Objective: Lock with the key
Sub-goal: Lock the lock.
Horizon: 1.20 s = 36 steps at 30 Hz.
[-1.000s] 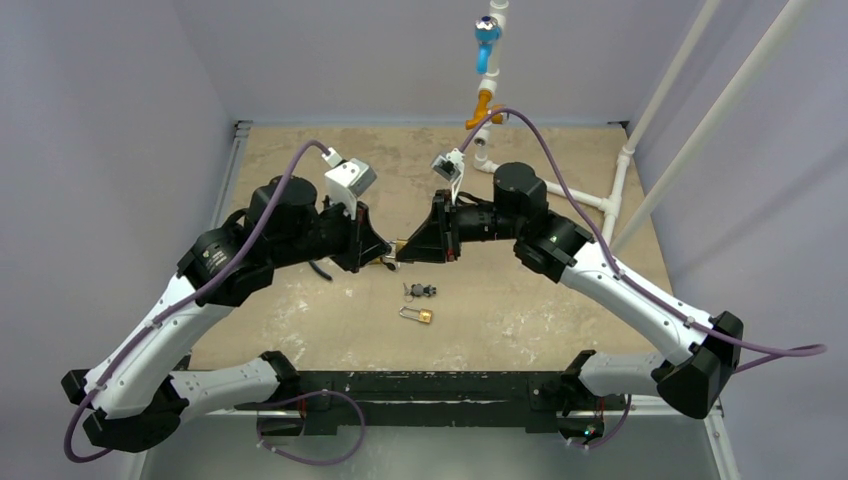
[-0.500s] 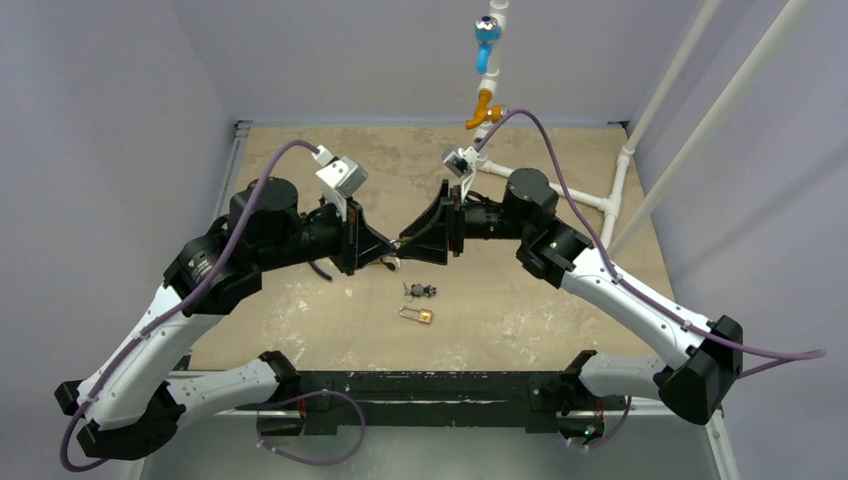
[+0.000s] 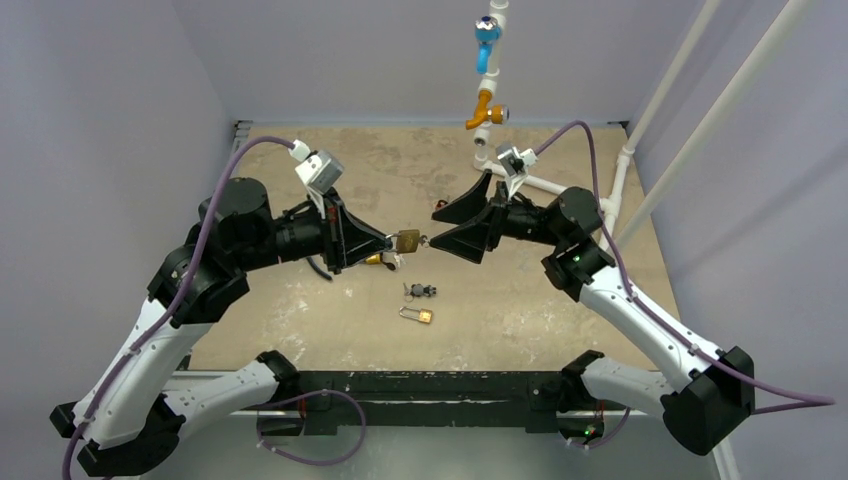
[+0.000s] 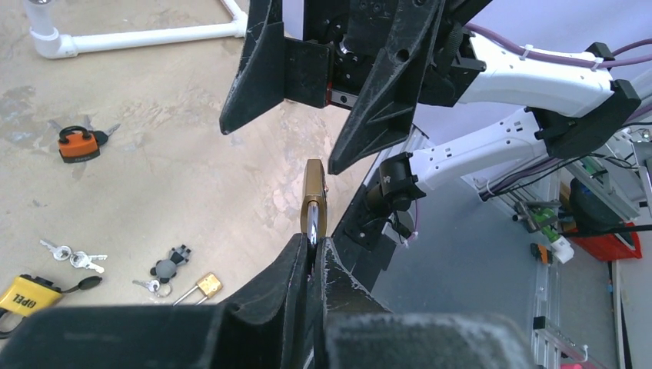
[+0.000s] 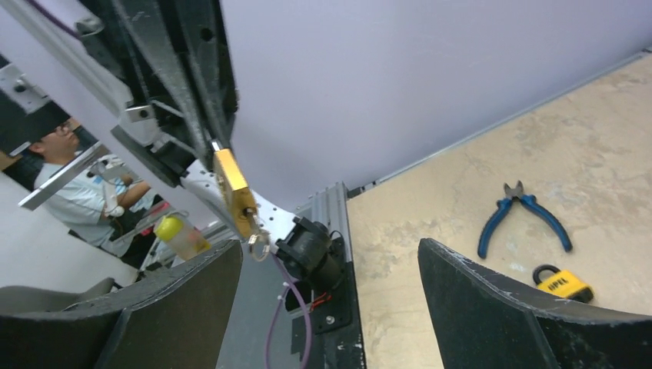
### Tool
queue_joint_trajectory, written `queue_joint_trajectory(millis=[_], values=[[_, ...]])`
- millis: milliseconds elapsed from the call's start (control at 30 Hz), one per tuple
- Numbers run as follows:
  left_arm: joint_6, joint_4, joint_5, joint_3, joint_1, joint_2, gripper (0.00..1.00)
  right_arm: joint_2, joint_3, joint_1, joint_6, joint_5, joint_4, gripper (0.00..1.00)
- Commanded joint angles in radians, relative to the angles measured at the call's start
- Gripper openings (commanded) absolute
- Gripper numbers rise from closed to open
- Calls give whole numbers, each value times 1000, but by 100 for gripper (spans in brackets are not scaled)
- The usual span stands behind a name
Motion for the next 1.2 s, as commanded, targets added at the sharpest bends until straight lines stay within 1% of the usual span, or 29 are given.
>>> queue_joint_trajectory(millis=[0,133,267,500,567,733,833,1167], values=[[-11,76,48,8,15,-7,0,-23,-20,-1,95,-91,229,82],[-12,76,68,8,24,-7,0,-16,-21,-1,145,-123,306,72],[-15,80,80,2,29,-14,0,-12,-6,-1,157,-142,316,67],[-23,95,106,-4,31,-13,0,17,2,6,184,-153,345,61],[-25,98,109,-7,31,-12,0,21,13,17,168,-151,328,58],[-27,103,112,-12,32,-9,0,40,51,62,105,-144,247,48],[-26,101,111,-13,34,-8,0,46,58,74,98,-142,239,39],[-28,102,112,-16,40,-14,0,38,62,75,85,-148,211,4]])
